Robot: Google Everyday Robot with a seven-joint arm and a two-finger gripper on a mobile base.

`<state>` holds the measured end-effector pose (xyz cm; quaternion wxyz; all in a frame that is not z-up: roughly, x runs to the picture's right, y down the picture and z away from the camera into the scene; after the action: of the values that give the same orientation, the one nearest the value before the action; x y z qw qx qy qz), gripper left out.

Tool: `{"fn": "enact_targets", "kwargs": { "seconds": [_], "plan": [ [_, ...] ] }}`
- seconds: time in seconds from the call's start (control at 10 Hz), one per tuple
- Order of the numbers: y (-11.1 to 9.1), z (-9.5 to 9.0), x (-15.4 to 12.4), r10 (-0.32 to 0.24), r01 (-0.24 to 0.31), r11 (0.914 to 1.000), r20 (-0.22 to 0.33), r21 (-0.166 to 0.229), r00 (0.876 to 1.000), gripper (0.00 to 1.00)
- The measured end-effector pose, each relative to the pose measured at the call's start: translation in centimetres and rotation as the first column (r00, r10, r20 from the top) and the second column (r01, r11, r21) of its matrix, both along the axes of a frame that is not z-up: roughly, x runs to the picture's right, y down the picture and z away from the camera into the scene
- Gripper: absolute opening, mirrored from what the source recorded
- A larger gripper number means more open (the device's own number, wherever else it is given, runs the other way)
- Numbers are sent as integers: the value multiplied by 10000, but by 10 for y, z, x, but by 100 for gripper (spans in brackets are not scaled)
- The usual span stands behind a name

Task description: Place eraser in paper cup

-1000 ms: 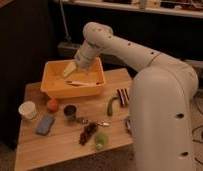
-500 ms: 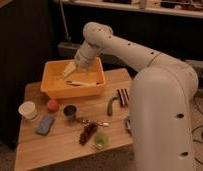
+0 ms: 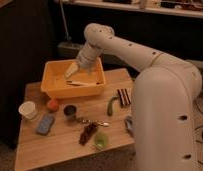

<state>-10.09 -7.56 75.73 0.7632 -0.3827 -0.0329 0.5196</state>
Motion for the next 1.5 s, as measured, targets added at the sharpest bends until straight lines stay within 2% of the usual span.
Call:
{"fn": "enact_targets", "kwargs": {
  "seconds": [0.2, 0.4, 0.5, 0.6, 0.7, 0.8, 0.9, 1.4, 1.5],
  "plan": [
    [9, 5, 39, 246, -243, 9997, -675, 48, 9974, 80],
    [26, 7, 95, 617, -613, 9981, -1493, 72, 9869, 80],
    [32, 7, 114, 772, -771, 9970, -1777, 71, 9810, 80],
    [42, 9, 140, 988, -1005, 9949, -2147, 30, 9717, 80],
    [52, 13, 170, 1275, -1323, 9912, -2621, -8, 9566, 80],
    [58, 18, 187, 1486, -1561, 9877, -2999, -11, 9423, 80],
    [61, 22, 197, 1628, -1726, 9850, -3235, -18, 9321, 80],
    [62, 22, 194, 1602, -1700, 9854, -3219, -26, 9331, 80],
    [61, 24, 194, 1488, -1566, 9877, -3270, 25, 9332, 80]
  ]
}}
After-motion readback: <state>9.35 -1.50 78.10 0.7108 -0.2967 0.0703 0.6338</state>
